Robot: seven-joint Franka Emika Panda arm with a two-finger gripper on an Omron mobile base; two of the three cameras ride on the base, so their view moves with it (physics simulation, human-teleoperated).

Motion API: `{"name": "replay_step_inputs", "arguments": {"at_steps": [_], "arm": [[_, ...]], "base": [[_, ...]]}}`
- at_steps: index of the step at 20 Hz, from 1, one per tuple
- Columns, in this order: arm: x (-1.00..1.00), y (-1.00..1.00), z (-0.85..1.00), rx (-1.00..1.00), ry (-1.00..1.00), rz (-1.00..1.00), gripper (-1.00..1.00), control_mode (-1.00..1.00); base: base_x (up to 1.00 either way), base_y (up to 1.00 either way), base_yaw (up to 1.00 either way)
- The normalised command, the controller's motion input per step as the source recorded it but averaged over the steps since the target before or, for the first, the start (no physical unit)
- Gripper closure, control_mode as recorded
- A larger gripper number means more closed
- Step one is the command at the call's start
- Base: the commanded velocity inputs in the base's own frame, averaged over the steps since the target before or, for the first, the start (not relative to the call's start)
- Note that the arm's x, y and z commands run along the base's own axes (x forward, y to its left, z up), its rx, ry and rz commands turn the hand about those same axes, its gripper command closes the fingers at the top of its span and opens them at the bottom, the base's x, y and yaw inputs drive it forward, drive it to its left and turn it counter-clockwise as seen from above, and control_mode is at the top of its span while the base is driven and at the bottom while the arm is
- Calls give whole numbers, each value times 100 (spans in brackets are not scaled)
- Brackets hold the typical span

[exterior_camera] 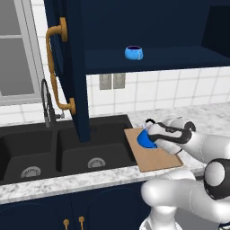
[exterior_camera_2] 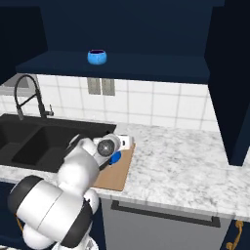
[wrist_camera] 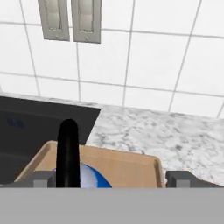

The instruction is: Pick the kettle from the counter and place it on the tray. Then pick the mug from the cabinet and place it on the tray. Then close the cabinet doors.

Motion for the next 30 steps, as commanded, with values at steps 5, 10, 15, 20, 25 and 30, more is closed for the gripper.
{"name": "replay_step_inputs", "arguments": {"at_steps": [5,10,15,20,25,30], "arm": [[-79,0,93,0,0,2,-100,-100],[-88,0,90,-1,8,1,-100,-100],[-77,0,53,-20,34,-8,-100,-100],[-12,0,9,-7,19,-4,-100,-100],[-23,7,50,12,3,1,-100,-100],[-30,20,100,12,5,0,-100,-100]], "base": [[0,0,0],[0,0,0],[0,0,0],[0,0,0],[0,0,0],[0,0,0]]}}
